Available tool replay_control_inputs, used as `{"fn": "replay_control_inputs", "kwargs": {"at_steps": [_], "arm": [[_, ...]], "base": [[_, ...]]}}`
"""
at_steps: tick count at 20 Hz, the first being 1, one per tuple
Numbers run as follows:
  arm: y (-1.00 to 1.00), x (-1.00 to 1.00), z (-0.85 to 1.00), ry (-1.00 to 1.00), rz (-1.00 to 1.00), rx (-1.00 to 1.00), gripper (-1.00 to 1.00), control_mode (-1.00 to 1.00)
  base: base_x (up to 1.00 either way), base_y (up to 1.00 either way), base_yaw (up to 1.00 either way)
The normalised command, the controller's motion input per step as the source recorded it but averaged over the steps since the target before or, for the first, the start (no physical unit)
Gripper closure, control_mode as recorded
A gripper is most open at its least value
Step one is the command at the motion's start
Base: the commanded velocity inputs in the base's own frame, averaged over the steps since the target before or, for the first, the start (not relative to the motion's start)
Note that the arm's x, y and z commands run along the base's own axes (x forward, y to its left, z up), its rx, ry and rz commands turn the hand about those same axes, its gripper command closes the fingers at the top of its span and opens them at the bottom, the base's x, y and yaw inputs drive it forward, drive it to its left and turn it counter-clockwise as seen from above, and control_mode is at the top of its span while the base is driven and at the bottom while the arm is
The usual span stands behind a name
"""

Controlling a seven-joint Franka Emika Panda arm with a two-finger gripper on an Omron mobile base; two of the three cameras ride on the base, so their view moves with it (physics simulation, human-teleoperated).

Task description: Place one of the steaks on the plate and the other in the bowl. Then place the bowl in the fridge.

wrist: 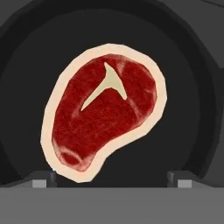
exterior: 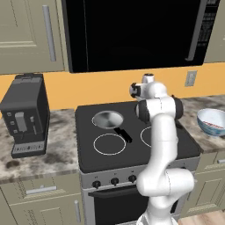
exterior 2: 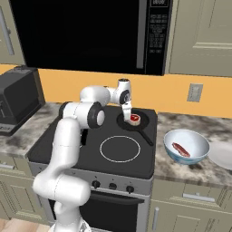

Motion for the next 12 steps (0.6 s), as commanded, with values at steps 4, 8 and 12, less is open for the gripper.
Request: {"fn": "replay_control_inputs", "kwargs": {"at_steps": [4,8,12], "arm": [[0.0,0.24,-0.18,0.0,-0.04,0.0,-1.0,-1.0],[0.0,0.13,-0.22,0.01,-0.04,0.0,-1.0,-1.0],[-0.06,0.0,-0.31,0.04,-0.03,0.01,-1.0,-1.0]], "base": [[0.0,0.0,0.0],[0.0,0.0,0.0],[0.0,0.0,0.0]]}}
